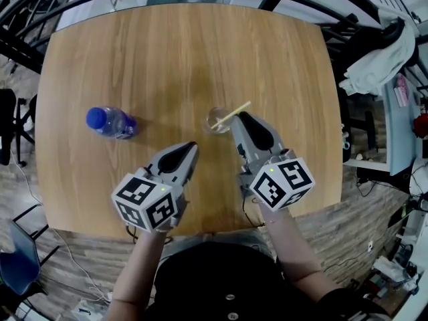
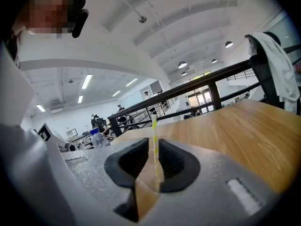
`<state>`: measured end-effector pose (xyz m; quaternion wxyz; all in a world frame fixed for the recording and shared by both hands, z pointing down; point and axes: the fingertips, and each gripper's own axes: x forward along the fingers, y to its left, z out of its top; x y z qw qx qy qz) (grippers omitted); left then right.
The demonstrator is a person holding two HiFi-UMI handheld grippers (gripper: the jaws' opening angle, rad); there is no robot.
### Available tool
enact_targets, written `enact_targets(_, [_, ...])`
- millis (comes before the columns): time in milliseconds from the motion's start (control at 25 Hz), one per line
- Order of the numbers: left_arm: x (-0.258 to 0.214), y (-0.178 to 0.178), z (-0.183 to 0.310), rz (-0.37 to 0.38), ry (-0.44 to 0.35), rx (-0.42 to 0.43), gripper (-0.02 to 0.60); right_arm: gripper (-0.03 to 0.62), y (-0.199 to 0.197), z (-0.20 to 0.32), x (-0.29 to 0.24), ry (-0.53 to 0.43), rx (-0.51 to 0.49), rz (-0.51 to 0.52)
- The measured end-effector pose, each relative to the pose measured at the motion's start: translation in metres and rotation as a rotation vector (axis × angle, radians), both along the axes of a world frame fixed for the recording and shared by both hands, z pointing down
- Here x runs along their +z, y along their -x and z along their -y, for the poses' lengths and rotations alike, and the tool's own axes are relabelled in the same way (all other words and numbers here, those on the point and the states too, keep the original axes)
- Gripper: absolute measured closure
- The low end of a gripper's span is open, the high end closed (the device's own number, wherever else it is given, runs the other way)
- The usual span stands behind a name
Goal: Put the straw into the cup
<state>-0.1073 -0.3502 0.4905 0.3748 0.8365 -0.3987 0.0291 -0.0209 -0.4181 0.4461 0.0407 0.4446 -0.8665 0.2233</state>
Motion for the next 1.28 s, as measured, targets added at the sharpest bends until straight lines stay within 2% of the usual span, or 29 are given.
enact_targets(480, [-0.019, 0.000, -0.012, 0.004, -0.042, -0.005, 0.558, 0.508, -0.012, -0.015, -0.021, -0.034, 0.022, 0.025])
enact_targets(840, [-0.048, 0.004, -0.032, -0.003, -0.090, -0.034, 0.558, 0.527, -0.003, -0.050, -0.064, -0.095, -0.048, 0.113])
enact_targets(960, [-0.061, 0.002, -0.039, -0.013, -0.120, -0.028, 0.558, 0.576, -0.004, -0.062, -0.078, -0.115, -0.059, 0.132])
enact_targets(1280, [-0.099, -0.012, -0.052, -0.056, -0.236, -0.002, 0.558, 0.595, -0.007, -0.087, -0.098, -0.131, -0.148, 0.171])
